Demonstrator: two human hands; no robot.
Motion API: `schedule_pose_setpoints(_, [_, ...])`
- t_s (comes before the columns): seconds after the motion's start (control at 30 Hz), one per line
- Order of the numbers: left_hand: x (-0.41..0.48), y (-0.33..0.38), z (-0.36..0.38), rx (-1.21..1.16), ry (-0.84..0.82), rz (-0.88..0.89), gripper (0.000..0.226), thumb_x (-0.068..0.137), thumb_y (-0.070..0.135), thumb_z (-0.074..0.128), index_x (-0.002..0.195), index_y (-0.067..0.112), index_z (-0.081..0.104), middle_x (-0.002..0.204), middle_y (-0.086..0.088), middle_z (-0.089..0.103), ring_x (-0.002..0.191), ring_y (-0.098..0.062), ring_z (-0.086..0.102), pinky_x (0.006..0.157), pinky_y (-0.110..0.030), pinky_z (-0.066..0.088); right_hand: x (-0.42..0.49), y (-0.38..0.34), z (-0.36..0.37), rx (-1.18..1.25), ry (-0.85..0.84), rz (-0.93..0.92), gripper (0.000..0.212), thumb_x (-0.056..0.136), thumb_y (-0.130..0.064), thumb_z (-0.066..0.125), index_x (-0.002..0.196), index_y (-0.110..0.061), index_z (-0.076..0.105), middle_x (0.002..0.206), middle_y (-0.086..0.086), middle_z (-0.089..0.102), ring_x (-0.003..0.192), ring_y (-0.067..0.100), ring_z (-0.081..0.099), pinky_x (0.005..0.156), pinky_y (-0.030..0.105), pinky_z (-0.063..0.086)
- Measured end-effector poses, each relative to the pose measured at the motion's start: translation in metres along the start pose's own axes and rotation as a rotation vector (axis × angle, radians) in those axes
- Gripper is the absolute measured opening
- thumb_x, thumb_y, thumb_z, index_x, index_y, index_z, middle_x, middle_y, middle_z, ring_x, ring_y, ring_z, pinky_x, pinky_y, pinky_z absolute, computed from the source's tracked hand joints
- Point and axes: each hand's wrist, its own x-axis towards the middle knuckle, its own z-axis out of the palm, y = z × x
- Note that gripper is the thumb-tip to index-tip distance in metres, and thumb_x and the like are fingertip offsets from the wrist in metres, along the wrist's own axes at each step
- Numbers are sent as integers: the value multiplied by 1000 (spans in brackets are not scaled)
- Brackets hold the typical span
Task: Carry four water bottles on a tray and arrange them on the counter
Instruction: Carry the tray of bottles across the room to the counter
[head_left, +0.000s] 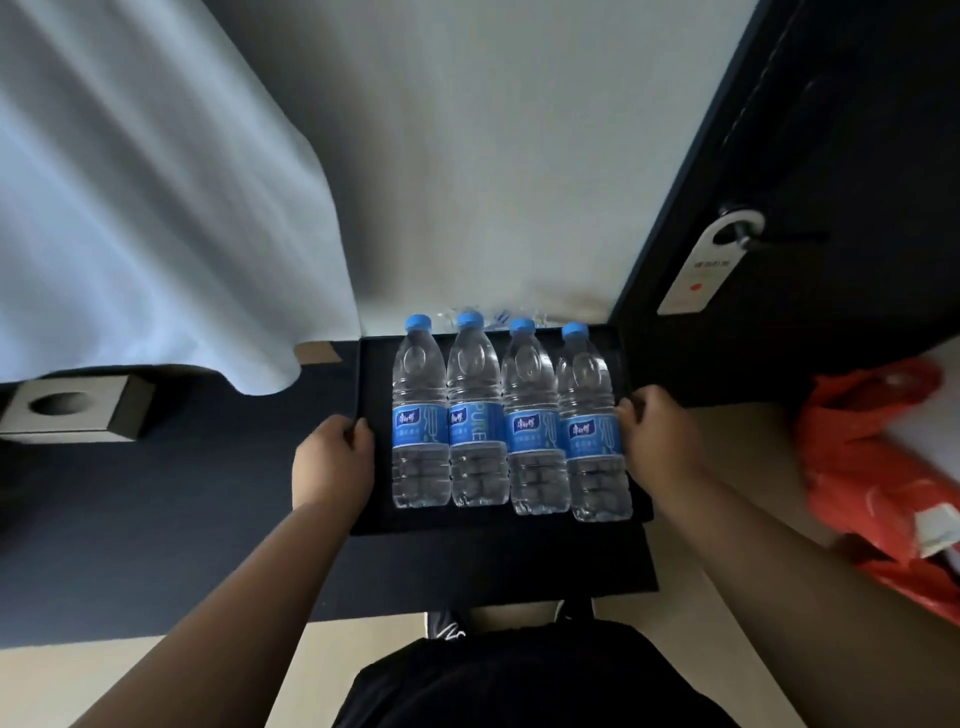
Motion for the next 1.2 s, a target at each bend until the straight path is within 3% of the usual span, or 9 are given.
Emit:
schedule_pose_setpoints(0.13, [19, 18, -34, -20, 40, 25, 37, 95, 35, 53, 64, 15, 54, 57, 1, 57, 54, -15, 53, 47, -29, 37, 4, -36, -17, -14, 55, -32, 26, 105, -37, 51, 109, -13, 61, 90, 3, 64, 70, 13, 54, 56, 31, 39])
schedule_pose_setpoints(0.43, [35, 32, -85, -61, 99, 57, 35, 93, 33, 55, 60, 20, 52, 55, 5, 55, 53, -10, 49, 46, -26, 28, 2, -90, -37, 76, 140, -48, 25, 104, -31, 55, 106, -8, 64, 83, 1, 59, 74, 20, 57, 67, 34, 44])
schedule_pose_setpoints(0.6, [31, 18, -96, -30, 91, 15, 39, 94, 36, 55, 65, 10, 60, 58, 0, 59, 57, -15, 54, 49, -29, 36, -3, -100, -30, 161, 135, -47, 23, 101, -32, 59, 104, -11, 65, 85, -1, 63, 76, 19, 62, 67, 34, 46])
schedule_pose_setpoints(0.73, [16, 4, -100, -50, 146, -22, 38, 93, 37, 55, 61, 16, 60, 56, 4, 59, 56, -12, 54, 48, -27, 33, -4, -101, -22, 207, 91, -77, 25, 102, -34, 60, 110, -11, 66, 91, -1, 67, 78, 14, 62, 62, 29, 43])
schedule_pose_setpoints(0.87, [-13, -5, -100, -81, 202, -85, 40, 91, 40, 55, 60, 15, 59, 52, 3, 58, 54, -15, 56, 48, -28, 36, -1, -99, -17, 225, 27, -117, 29, 102, -36, 61, 114, -9, 67, 90, -3, 65, 83, 19, 64, 71, 33, 47])
schedule_pose_setpoints(1.0, [-50, -16, -98, -90, 241, -164, 38, 92, 38, 57, 61, 16, 60, 55, 3, 60, 56, -14, 57, 51, -31, 39, -4, -98, -11, 200, -28, -188, 16, 101, -33, 63, 98, -17, 64, 78, -12, 60, 77, 20, 65, 68, 32, 46])
schedule_pose_setpoints(1.1, [-81, -31, -97, -76, 277, -263, 39, 92, 37, 58, 61, 14, 59, 55, 1, 59, 56, -14, 55, 53, -32, 39, -11, -102, -4, 160, -76, -254, 18, 100, -32, 64, 90, -17, 62, 75, -8, 62, 72, 21, 64, 68, 34, 48])
schedule_pose_setpoints(1.2, [-114, -48, -97, -61, 318, -367, 39, 93, 36, 58, 63, 11, 60, 56, 0, 59, 57, -15, 54, 55, -35, 43, -20, -109, 8, 95, -127, -325, 21, 100, -32, 64, 89, -13, 64, 72, -7, 60, 68, 20, 60, 64, 31, 41])
